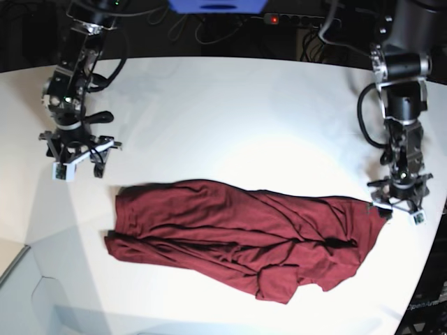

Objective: Layout the t-shirt on the table in an organized manner, then fold the t-shirt properly
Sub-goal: 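Open the right gripper and drag the shirt end with the left gripper, then release the shirt with the left gripper and raise it, then grasp shirt corners with the left gripper and the right gripper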

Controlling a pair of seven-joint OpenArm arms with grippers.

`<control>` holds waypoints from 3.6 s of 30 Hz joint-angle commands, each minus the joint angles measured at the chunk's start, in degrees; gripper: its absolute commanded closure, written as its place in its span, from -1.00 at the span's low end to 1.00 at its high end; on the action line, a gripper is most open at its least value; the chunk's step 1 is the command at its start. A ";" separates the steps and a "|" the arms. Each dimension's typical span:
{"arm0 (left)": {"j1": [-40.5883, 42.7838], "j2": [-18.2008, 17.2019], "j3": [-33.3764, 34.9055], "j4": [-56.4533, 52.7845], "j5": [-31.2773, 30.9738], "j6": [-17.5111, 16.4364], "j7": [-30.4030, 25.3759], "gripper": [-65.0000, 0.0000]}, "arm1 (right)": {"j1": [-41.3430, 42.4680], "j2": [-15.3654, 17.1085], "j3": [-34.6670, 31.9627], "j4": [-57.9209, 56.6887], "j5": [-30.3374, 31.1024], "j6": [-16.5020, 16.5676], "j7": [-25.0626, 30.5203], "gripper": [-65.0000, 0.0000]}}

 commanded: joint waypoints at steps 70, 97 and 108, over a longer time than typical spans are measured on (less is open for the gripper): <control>31.57 1.62 -25.79 41.60 -0.23 -0.86 18.00 0.99 | -5.04 0.35 -9.20 1.28 0.45 0.44 2.03 -0.23; 14.51 5.75 -24.92 24.02 0.48 -0.78 17.83 -0.31 | -5.83 0.27 -8.94 1.28 0.45 0.44 2.03 -0.23; 14.16 4.52 -19.29 22.79 0.48 -0.78 17.74 0.64 | -5.13 0.35 -9.02 1.28 0.45 0.44 2.12 -0.24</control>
